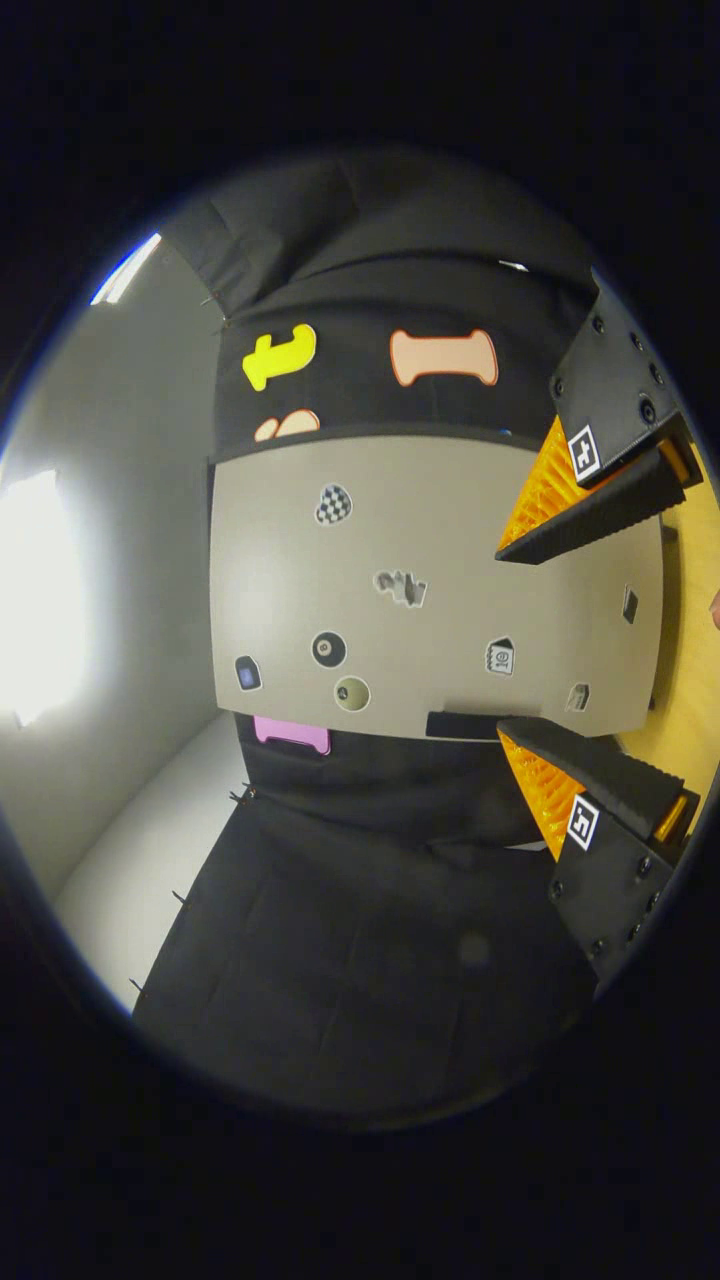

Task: Open the shoe cabinet door, grab the shoes and put them into the shoe cabinet, then close the shoe cabinet door.

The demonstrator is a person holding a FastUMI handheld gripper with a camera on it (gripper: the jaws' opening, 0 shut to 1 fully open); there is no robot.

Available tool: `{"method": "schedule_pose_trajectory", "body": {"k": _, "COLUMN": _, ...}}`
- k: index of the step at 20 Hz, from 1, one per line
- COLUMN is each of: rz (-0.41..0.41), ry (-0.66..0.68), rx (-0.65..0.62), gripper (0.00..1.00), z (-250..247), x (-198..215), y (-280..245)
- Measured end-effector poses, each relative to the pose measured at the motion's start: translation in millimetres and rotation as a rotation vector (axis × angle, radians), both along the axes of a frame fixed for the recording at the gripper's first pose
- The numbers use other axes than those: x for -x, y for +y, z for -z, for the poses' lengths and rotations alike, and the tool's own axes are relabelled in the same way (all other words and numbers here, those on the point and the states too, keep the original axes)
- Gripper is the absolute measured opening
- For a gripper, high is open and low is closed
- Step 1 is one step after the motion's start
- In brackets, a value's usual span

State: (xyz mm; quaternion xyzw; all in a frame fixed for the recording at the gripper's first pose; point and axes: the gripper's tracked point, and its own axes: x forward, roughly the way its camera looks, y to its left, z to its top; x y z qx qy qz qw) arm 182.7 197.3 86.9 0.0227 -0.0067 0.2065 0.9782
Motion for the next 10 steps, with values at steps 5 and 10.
{"method": "schedule_pose_trajectory", "body": {"k": 5, "rz": 0.133, "ry": -0.01, "rx": 0.014, "gripper": 0.97, "z": 7.9, "x": 22.7, "y": -64.1}}
{"method": "schedule_pose_trajectory", "body": {"k": 10, "rz": 0.208, "ry": 0.06, "rx": -0.002, "gripper": 0.97, "z": 26.9, "x": 42.2, "y": -94.2}}
